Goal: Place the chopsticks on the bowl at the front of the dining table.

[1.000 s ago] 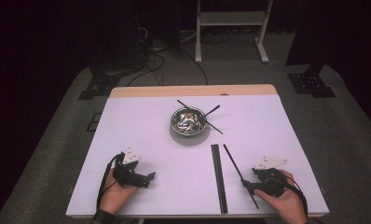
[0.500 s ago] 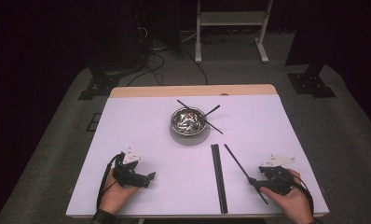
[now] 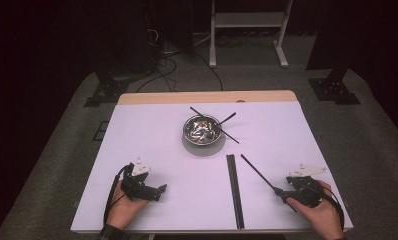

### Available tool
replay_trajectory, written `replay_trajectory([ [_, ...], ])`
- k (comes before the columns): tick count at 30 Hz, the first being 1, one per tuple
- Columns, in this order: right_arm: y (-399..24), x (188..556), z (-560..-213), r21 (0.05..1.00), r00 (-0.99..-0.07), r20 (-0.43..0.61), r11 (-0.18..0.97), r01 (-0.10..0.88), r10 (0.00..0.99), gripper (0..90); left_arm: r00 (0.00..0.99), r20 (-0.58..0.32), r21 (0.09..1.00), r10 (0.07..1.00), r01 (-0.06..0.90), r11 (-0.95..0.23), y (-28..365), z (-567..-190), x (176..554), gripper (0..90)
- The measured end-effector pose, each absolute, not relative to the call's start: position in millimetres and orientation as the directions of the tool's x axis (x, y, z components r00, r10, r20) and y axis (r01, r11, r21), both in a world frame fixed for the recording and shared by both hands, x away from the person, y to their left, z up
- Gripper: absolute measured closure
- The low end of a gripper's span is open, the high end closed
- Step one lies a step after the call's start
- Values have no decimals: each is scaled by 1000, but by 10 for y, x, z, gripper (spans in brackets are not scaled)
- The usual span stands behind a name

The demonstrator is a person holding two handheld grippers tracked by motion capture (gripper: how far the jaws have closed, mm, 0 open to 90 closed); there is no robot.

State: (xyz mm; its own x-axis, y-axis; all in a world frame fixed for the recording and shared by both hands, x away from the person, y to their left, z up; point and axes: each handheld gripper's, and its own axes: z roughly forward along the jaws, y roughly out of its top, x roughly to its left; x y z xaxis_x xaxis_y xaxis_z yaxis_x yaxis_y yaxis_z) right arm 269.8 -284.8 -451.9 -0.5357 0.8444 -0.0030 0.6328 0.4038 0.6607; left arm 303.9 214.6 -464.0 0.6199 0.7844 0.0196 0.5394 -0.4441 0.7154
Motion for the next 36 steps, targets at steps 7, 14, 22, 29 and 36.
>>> replay_trajectory([
  [7,-2941,2708,-4518,661,-513,0,385,644,858,356,620,19,715,784,539,-444,2147,-4640,3039,0],
  [14,-3060,2708,-4518,661,-482,-1,362,657,876,353,620,19,715,784,540,-444,2147,-4640,3039,0],
  [22,-3071,2712,-4514,664,-492,-12,375,648,871,356,620,19,715,784,540,-444,2147,-4640,3039,0],
  [29,-3013,2745,-4502,668,-528,-6,396,630,849,356,620,19,715,784,540,-444,2147,-4640,3039,0],
  [36,-2951,2809,-4489,671,-553,2,409,618,833,361,619,17,716,785,540,-441,2146,-4641,3040,0],
])
